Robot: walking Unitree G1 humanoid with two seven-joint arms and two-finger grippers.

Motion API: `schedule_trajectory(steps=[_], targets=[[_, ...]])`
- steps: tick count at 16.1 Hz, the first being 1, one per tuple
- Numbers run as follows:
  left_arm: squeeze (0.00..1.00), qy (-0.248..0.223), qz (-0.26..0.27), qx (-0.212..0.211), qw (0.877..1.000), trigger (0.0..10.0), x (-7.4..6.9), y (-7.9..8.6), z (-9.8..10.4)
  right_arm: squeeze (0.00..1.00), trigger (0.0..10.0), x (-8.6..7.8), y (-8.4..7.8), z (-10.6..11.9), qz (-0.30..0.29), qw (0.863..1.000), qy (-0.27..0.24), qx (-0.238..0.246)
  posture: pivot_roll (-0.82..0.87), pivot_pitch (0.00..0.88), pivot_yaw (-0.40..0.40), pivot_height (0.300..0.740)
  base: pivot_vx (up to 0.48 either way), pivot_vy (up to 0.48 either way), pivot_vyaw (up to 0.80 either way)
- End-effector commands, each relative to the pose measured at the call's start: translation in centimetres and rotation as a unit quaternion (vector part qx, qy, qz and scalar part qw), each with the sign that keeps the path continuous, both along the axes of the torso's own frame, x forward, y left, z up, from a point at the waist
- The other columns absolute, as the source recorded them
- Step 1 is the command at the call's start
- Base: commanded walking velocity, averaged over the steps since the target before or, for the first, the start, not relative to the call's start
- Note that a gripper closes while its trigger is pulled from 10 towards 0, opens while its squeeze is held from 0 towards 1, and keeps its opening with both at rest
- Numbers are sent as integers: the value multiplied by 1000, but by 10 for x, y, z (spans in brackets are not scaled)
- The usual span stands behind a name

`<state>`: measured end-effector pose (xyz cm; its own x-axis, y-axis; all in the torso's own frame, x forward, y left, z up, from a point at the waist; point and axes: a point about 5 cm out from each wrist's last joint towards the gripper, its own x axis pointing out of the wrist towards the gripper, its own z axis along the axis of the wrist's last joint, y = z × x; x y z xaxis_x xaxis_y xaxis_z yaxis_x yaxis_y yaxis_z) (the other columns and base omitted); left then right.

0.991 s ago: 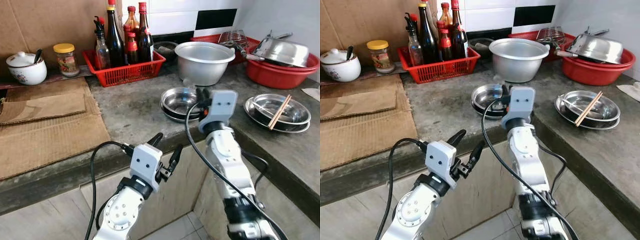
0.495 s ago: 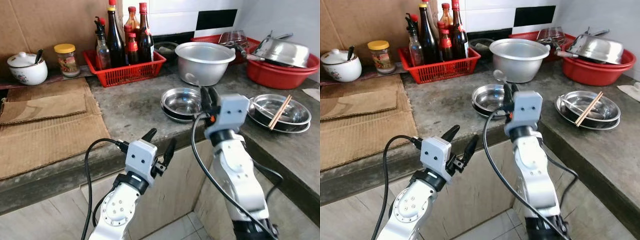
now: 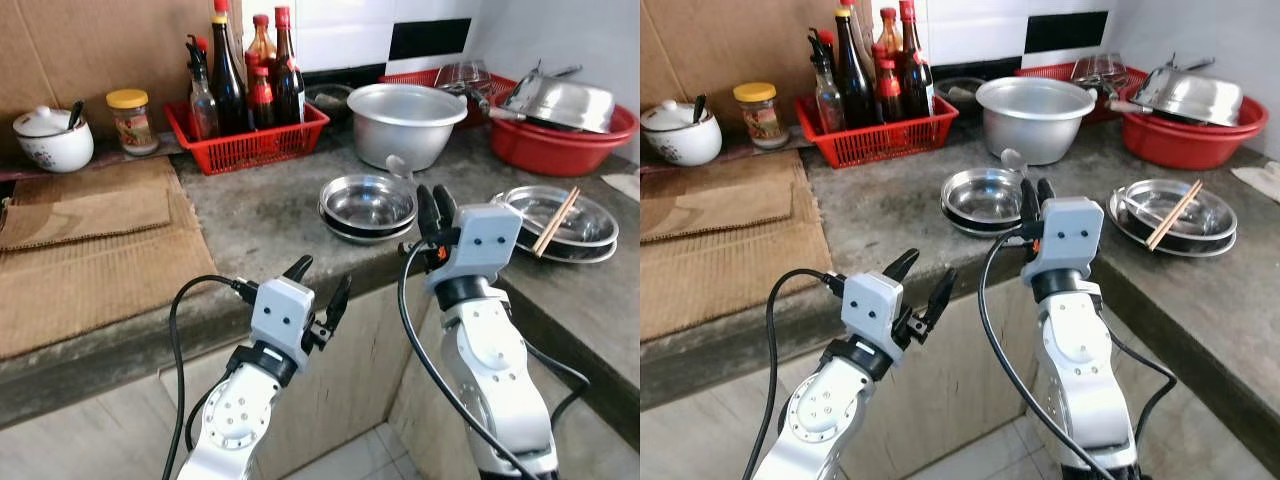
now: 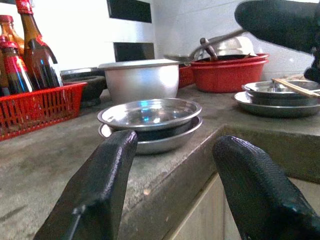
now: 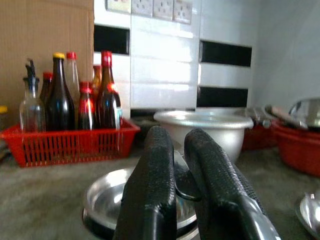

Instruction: Kitchen organization

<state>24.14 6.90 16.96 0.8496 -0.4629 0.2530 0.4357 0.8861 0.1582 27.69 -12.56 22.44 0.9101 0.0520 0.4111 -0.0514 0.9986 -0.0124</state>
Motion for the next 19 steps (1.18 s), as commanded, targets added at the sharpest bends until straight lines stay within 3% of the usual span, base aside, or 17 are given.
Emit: schedule_trajectory(steps=[1, 8, 19], targets=[[0, 3, -5, 6, 1000, 10000, 1, -2, -1, 0, 0, -4, 1, 3, -1, 1000, -4, 1, 18, 0, -38, 740, -304, 0, 0], [0, 6, -7, 9, 1000, 10000, 0, -2, -3, 0, 0, -8, 0, -1, -5, 1000, 10, 2, 18, 4, -39, 740, 0, 0, 0], [0, 9, -16, 8, 1000, 10000, -1, -5, -5, 0, 0, -13, -5, -1, -20, 1000, 11, 3, 7, 0, -27, 740, -294, 0, 0]])
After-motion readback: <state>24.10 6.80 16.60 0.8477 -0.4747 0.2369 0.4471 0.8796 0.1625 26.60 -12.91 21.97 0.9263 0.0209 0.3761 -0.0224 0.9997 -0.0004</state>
